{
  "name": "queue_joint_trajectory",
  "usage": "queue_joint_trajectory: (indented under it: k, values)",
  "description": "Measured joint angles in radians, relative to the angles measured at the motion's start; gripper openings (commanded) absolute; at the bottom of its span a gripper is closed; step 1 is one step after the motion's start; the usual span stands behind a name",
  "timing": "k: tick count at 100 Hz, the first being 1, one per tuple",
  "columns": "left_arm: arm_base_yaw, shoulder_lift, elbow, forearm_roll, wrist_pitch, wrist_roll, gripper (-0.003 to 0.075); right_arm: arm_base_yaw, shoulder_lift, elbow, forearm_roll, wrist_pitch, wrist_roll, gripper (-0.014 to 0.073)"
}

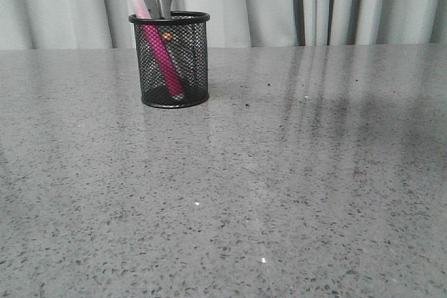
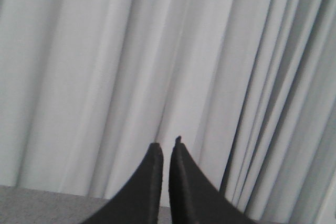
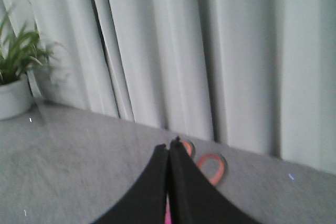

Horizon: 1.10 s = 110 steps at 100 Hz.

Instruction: Put pen and scissors into bin

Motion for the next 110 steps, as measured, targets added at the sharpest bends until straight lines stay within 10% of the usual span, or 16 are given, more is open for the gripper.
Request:
queue_joint_trajectory:
  k: [29,63,110]
  values:
    - [0.0,-0.222,0.237,-0.12,0.02,0.036,-0.0019,0.0,-0.633,0.253,-0.218,0.629,0.0,-0.0069]
    - [0.0,-0.238,0.355,-0.138,0.153,0.038,-0.0019,0.0,-1.157,0.445,-0.215,0.752,0.0,-0.0069]
    - [0.0,-0.238,0.355,-0.138,0.165,0.038,-0.0019,0.0,-1.191,0.447,-0.212,0.754,0.0,-0.0069]
